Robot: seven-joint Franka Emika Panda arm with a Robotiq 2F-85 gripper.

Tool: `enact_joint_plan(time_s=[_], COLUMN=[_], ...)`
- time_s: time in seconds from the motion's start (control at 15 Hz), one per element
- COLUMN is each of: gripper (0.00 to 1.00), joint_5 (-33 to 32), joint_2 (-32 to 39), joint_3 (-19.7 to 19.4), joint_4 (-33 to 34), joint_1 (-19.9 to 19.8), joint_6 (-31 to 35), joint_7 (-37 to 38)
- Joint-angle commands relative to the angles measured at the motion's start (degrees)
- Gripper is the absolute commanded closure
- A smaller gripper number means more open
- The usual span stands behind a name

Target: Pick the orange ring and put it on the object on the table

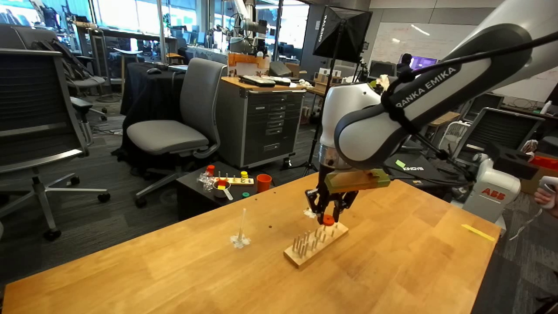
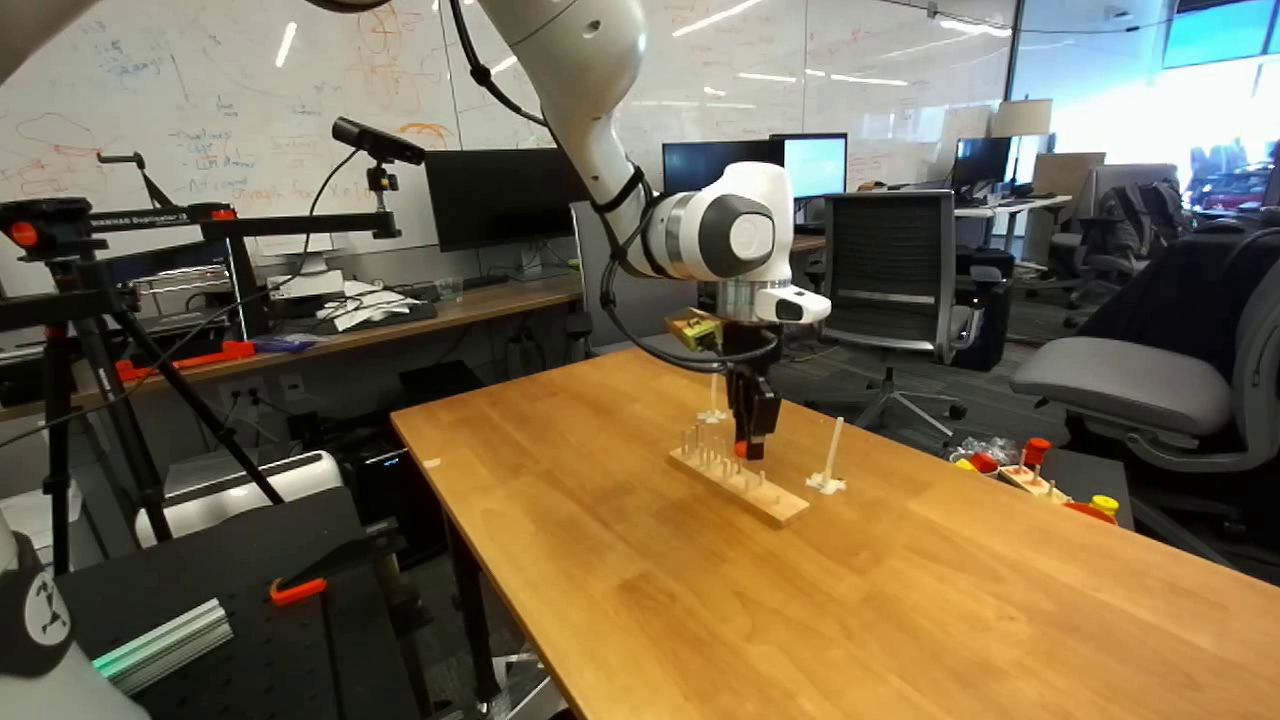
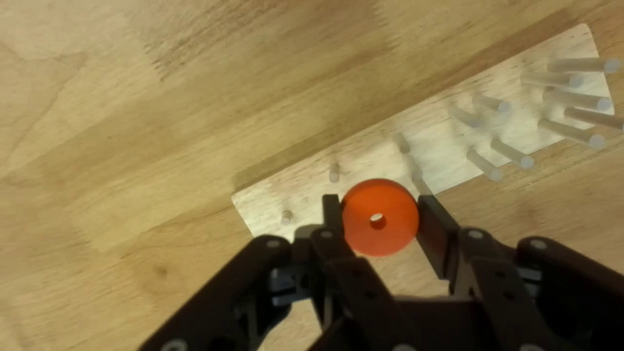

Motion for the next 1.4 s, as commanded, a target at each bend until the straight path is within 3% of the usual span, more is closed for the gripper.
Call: enact_joint_plan(time_s=[0.0, 1.33], gripper=[0.82, 0.82], joint_5=[0.62, 0.78], joint_2=[-2.53, -1.33], joint_3=[0.93, 1.13], joint_4=[-2.69, -4.09], joint_1=[-0.73, -1.99], joint_6=[-1.27, -0.21], joint_7=[0.51, -0.14])
